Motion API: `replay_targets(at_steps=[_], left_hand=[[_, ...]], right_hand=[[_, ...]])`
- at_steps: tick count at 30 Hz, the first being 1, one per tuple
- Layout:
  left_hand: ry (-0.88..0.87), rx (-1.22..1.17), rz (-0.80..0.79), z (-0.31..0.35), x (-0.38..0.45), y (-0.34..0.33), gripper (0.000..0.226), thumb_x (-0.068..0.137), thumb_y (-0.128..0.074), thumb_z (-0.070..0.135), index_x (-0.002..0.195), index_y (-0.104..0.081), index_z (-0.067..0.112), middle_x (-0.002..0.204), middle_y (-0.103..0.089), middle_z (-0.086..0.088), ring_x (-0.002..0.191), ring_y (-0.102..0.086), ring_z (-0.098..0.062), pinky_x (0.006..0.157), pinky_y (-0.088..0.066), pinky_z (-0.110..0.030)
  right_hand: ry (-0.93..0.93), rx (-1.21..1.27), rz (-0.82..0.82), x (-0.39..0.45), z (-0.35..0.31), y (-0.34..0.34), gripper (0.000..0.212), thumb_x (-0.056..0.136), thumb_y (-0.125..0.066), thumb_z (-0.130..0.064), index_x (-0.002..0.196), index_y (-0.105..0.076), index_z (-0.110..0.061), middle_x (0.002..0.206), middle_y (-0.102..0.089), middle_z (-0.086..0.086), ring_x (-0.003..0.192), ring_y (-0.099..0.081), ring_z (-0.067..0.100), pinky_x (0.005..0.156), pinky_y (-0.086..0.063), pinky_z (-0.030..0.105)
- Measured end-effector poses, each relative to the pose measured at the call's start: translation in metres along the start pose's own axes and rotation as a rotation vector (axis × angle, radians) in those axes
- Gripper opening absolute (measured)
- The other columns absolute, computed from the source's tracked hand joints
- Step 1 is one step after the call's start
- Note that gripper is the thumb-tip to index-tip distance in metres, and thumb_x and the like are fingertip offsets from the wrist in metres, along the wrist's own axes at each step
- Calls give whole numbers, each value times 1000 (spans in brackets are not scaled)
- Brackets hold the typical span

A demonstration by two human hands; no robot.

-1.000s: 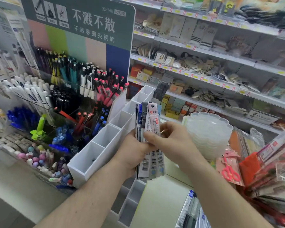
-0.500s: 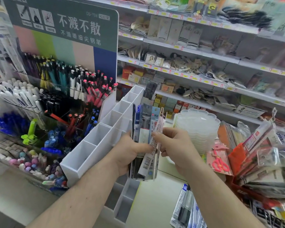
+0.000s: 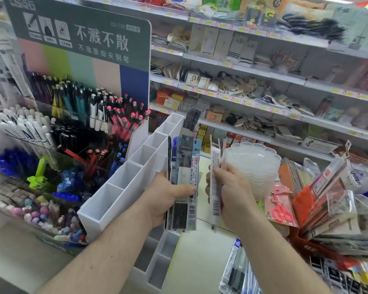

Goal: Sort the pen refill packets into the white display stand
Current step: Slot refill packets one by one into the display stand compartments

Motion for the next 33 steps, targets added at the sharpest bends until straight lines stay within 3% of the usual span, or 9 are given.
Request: replay_targets(at_steps=[4, 6, 11, 15, 19, 23, 26, 30, 33], left_hand=[[-15, 30, -29, -1, 1, -2, 49, 66, -80, 8, 113, -67, 9, 104, -74, -18, 98, -71, -37, 87, -56, -52], [-15, 9, -39, -1, 1, -3, 54, 63, -80, 11, 115, -67, 9, 106, -73, -19, 100, -70, -38, 89, -55, -55], [-8, -47, -34, -2, 1, -2, 56, 66, -75, 10, 120, -64, 5, 110, -72, -20, 102, -69, -39, 89, -56, -51], [9, -32, -10, -2, 2, -2, 60, 64, -75, 11, 122, -62, 4, 108, -73, -20, 101, -70, -39, 90, -55, -56], [21, -20, 39, -2, 3, 1, 59, 62, -75, 7, 120, -63, 3, 104, -74, -20, 96, -71, -38, 85, -57, -53], [36, -51, 97, -3, 4, 5, 46, 76, -74, -5, 119, -60, 0, 101, -74, -19, 91, -72, -37, 84, -57, -55], [54, -63, 129, -3, 4, 6, 38, 81, -69, -8, 117, -61, 1, 96, -75, -17, 85, -72, -33, 80, -58, -52], [59, -70, 144, -5, 4, 7, 42, 79, -73, -4, 119, -62, 1, 101, -74, -19, 92, -71, -37, 86, -56, -56], [53, -76, 134, -5, 5, 6, 46, 76, -76, -2, 120, -62, 2, 106, -73, -21, 98, -70, -39, 88, -56, -57]], right_hand=[[110, -151, 2, 0, 9, -12, 7, 96, -62, -11, 96, -68, -7, 75, -70, 4, 51, -61, 2, 45, -44, 16], [104, -118, 20, 0, 12, -12, 4, 92, -67, -6, 95, -70, -7, 82, -75, 10, 65, -71, 13, 51, -50, 21], [43, 37, 36, -5, 5, -4, 10, 96, -60, -4, 104, -65, -2, 65, -72, 0, 47, -63, 5, 41, -45, 17], [24, -8, 40, -4, 9, 0, 12, 99, -57, -13, 108, -64, -8, 69, -73, -1, 53, -67, 7, 44, -48, 18], [54, -65, 32, -1, 14, -4, 14, 100, -56, -13, 109, -66, -9, 91, -77, 9, 75, -74, 18, 54, -55, 25], [12, 24, 161, 6, 13, 7, 10, 100, -56, -12, 105, -64, -9, 85, -77, 8, 72, -74, 19, 56, -57, 30], [-35, 78, 174, 7, 10, 14, 10, 101, -54, -16, 101, -59, -7, 56, -59, -2, 44, -53, 9, 43, -40, 22], [-33, 41, 86, 7, 12, 11, 24, 102, -52, -34, 102, -54, -10, 55, -36, -3, 47, -29, 10, 45, -24, 23], [-26, 11, 31, 5, 9, 5, 19, 98, -58, -28, 103, -51, -10, 57, -33, -2, 47, -26, 11, 44, -21, 24]])
Point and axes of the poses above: each hand's wrist, its own x-axis towards the middle knuckle, its own y-axis out of the back of the hand, z = x × y, the point moved 4 cm from there along x, towards the middle knuckle
